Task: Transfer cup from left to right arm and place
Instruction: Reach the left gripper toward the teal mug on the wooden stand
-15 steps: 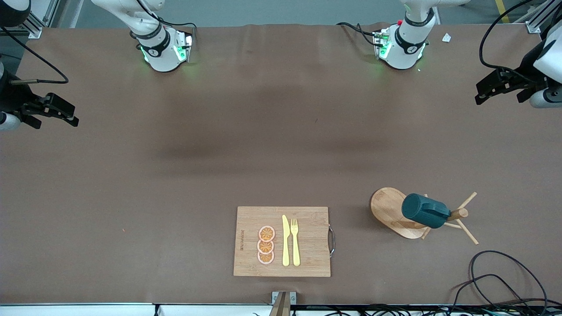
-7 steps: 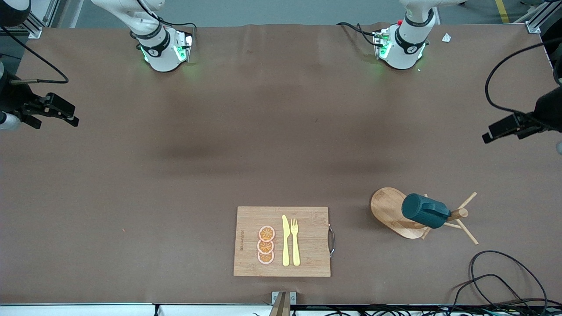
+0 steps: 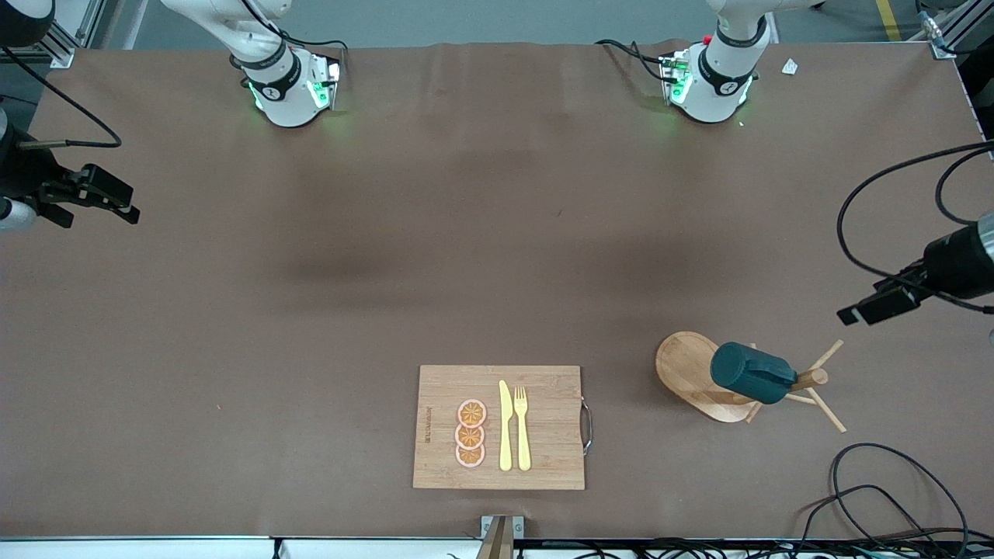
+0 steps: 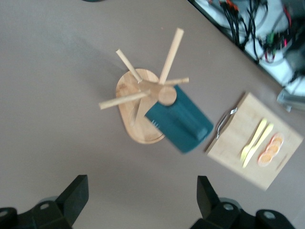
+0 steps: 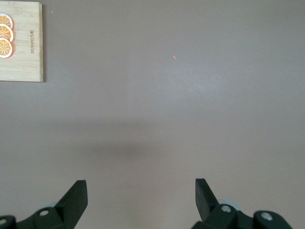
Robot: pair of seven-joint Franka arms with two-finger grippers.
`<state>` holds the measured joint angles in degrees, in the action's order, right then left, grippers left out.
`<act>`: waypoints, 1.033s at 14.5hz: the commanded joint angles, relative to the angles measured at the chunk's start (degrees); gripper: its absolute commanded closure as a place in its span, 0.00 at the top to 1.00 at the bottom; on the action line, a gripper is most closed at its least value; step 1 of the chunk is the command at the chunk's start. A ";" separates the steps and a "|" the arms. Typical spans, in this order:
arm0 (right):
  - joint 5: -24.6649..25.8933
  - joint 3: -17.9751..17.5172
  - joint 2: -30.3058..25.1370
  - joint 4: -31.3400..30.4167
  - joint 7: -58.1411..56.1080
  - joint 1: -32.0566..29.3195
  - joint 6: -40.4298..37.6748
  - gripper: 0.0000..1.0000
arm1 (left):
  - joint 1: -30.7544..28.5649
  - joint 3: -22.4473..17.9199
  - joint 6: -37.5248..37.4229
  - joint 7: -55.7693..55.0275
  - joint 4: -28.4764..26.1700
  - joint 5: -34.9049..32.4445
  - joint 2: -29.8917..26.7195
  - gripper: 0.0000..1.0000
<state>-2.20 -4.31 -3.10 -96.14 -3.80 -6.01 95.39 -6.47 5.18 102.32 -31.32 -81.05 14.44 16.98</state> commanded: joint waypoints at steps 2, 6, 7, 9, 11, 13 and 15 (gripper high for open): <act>0.62 -0.09 -1.20 -0.72 0.81 0.04 -0.38 1.00 | 0.58 0.27 4.90 -9.97 1.94 0.76 4.11 1.00; 0.71 -0.09 -1.20 -0.72 0.81 0.04 -0.38 1.00 | 3.12 0.54 8.86 -25.78 1.77 1.38 6.49 1.00; 0.62 -0.09 -1.20 -0.72 0.81 0.04 -0.38 1.00 | 4.17 0.54 8.95 -29.38 1.77 1.47 7.01 1.00; 0.62 -0.09 -1.20 -0.72 0.81 0.04 -0.38 1.00 | 4.45 0.54 8.95 -33.97 1.68 1.47 8.15 1.00; 0.62 -0.09 -1.20 -0.72 0.73 0.04 -0.38 1.00 | 4.54 0.54 9.12 -34.34 1.68 1.99 9.21 1.00; 0.62 -0.09 -1.20 -0.72 0.73 0.04 -0.38 1.00 | 4.28 0.54 9.21 -37.05 1.68 4.96 10.44 1.00; 0.62 -0.09 -1.20 -0.63 0.73 0.04 -0.29 1.00 | 4.10 0.54 9.56 -37.85 1.77 5.86 11.41 1.00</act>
<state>-2.20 -4.29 -3.10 -96.14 -3.80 -6.01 95.28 -2.12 5.67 111.39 -67.74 -80.77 18.79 26.91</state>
